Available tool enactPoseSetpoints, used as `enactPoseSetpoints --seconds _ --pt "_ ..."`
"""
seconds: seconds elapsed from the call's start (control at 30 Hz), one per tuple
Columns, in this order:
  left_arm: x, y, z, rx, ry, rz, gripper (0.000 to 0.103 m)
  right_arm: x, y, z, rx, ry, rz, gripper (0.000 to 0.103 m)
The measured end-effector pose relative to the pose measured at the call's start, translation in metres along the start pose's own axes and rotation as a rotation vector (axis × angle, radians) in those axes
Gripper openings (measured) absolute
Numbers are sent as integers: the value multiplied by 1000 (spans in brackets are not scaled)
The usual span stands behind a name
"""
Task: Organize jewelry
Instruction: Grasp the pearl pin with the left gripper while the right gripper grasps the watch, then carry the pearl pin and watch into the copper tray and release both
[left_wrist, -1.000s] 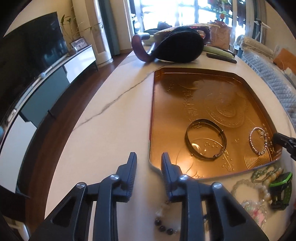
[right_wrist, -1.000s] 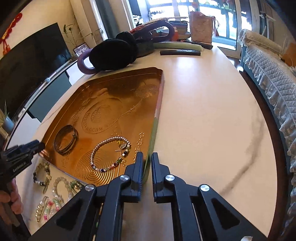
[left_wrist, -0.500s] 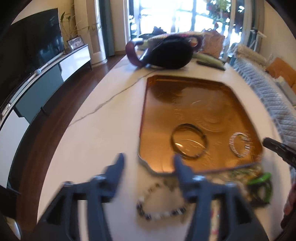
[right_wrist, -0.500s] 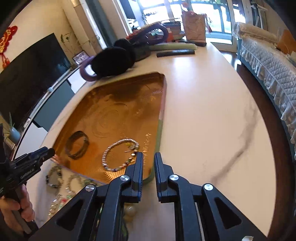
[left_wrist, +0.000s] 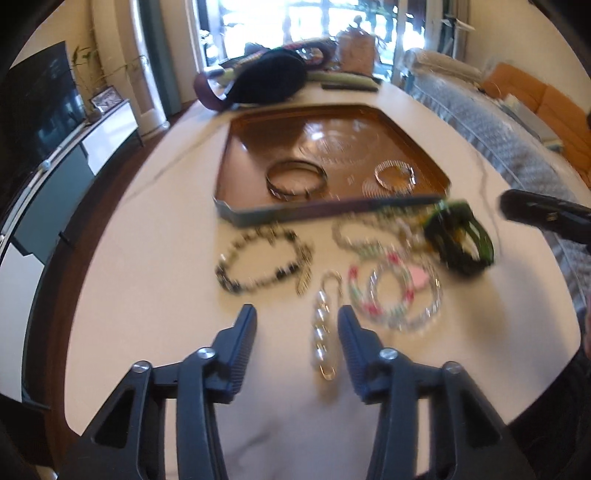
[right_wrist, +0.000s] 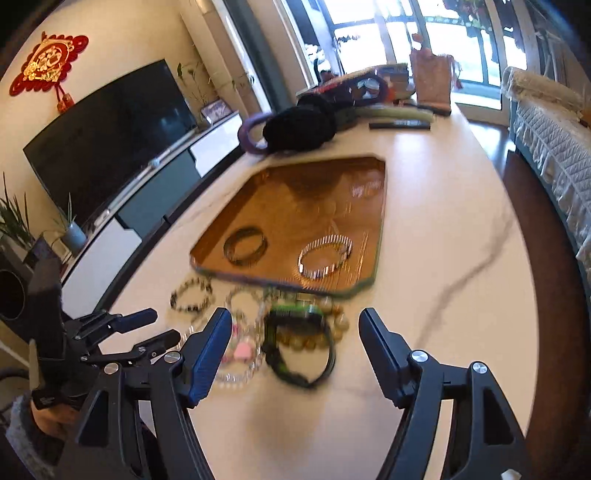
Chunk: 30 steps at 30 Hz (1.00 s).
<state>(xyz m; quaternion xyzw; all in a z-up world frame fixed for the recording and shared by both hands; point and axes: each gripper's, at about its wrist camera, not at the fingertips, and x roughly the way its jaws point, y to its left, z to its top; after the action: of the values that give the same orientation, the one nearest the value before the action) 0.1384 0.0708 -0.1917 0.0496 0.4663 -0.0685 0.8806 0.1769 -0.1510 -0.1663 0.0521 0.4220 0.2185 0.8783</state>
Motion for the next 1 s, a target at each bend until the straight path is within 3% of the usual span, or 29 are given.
enactPoseSetpoints --seconds 0.17,0.37,0.53,0.63,1.0 --pt "6 -9 -6 21 23 -24 36 34 0 -12 -22 84 -25 63" --pt "10 -11 -5 30 24 -64 12 45 11 -16 -71 110 -50 64" --pt "10 -11 -3 13 30 -89 12 52 7 -19 -63 123 -73 61" --pt "6 -11 -1 9 16 -96 12 53 7 -18 -76 117 -70 52" --pt "-20 7 6 -91 -72 -136 12 29 15 -10 -124 22 -81 44"
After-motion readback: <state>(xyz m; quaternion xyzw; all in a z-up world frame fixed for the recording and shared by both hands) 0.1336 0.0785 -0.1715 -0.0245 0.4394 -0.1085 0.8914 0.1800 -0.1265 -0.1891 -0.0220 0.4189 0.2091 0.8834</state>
